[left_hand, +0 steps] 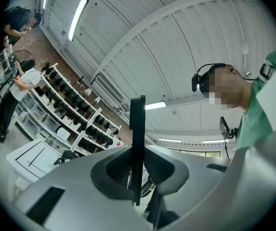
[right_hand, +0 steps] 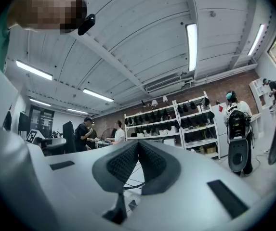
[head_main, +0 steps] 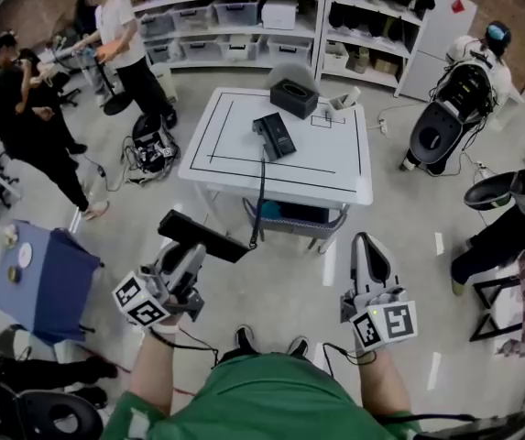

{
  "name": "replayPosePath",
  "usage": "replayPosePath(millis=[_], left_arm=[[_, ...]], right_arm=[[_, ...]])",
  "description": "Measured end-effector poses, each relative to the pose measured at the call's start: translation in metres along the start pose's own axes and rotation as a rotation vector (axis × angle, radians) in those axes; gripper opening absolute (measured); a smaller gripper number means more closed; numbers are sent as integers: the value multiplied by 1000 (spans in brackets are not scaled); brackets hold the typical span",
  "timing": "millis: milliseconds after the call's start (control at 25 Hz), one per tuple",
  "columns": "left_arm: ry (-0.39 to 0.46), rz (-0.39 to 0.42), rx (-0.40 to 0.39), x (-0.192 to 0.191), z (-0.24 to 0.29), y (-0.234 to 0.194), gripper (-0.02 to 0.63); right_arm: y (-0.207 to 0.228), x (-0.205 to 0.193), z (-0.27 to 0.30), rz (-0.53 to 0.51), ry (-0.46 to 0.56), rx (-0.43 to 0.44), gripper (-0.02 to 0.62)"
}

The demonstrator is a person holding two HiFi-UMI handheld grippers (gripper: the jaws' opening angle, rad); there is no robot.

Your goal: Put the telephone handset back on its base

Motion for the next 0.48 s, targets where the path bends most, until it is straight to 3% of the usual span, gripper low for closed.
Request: replayPosePath(millis=[480], left_arm=[[-13,-12,-90,28,-26,-78,80]], right_arm=[[-63,-8,52,-30,-5,-94,23]])
Point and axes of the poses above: the fingertips, and each gripper's own axes: z forward along the fingers, y to its right, x out of its top, the point moved 10 cm from there along -z, backward along the fingers, and after that the axes turned 2 degrees about z, right-handed, at the moved point
